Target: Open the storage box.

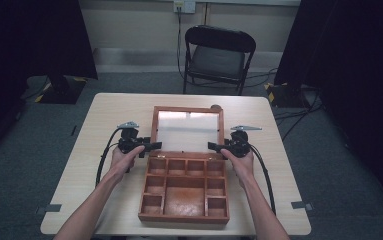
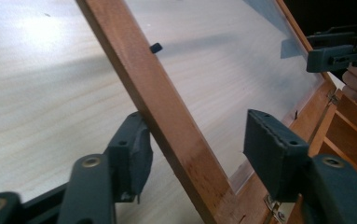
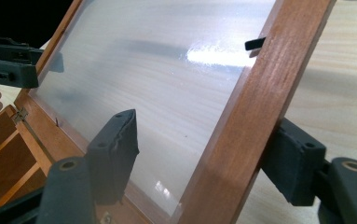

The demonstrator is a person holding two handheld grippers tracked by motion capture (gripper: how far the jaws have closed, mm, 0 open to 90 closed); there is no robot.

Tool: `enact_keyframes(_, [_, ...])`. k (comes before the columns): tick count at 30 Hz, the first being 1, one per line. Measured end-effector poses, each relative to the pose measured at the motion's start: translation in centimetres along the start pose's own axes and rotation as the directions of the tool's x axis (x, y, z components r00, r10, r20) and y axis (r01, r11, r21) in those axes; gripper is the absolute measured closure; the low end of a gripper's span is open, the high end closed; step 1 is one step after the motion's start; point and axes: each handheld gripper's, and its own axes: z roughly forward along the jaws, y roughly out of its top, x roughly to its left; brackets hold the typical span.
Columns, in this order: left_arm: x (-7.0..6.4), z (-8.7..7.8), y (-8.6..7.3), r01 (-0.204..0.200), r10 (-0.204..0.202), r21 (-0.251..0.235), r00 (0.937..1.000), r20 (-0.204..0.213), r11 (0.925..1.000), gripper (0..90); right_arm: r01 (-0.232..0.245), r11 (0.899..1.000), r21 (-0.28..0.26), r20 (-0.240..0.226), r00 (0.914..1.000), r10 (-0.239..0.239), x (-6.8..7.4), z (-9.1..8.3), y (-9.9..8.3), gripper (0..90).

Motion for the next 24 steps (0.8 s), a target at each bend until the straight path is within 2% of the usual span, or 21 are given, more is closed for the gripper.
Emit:
enact_keyframes(4, [0.08,0.4,-0.21,0.005,-0.005,0.023,1.0,-0.003,0.9997,35.0,-0.018,1.0,0.017,0.003,0.9998,0.018,-0.21,0.24,-0.2,27.3])
enact_keyframes(7, [0.08,0.6,-0.33,0.018,-0.018,0.036,0.9998,0.001,0.9992,32.3,-0.015,1.0,0.027,0.024,0.9996,0.014,-0.19,0.37,-0.28,25.2])
enact_keyframes(9, [0.18,0.61,-0.37,0.026,-0.026,0.042,0.9996,0.003,0.9988,31.6,-0.031,0.999,0.033,0.028,0.9991,0.03,-0.23,0.46,-0.36,24.9])
enact_keyframes(12, [0.14,0.7,-0.43,0.033,-0.033,0.035,0.9994,-0.01,0.9988,30.6,-0.032,0.999,0.035,0.027,0.9991,0.031,-0.27,0.49,-0.4,24.1])
enact_keyframes(14, [0.22,0.69,-0.43,0.037,-0.035,0.043,0.9988,-0.035,0.9984,28.1,-0.026,0.999,0.045,0.045,0.9987,0.024,-0.21,0.55,-0.41,21.9])
enact_keyframes(15, [0.38,0.76,-0.53,0.049,-0.047,0.054,0.9984,-0.03,0.9974,26.9,-0.037,0.998,0.058,0.057,0.9978,0.034,-0.21,0.6,-0.41,20.7])
enact_keyframes(18, [0.57,0.85,-0.79,0.072,-0.071,0.045,0.9973,-0.018,0.9964,26.5,-0.053,0.996,0.067,0.048,0.9976,0.05,-0.42,0.65,-0.57,20.7])
enact_keyframes(24, [0.59,0.89,-0.66,0.071,-0.069,0.057,0.9973,-0.025,0.9959,25.8,-0.059,0.996,0.071,0.051,0.9971,0.055,-0.47,0.74,-0.55,20.4])
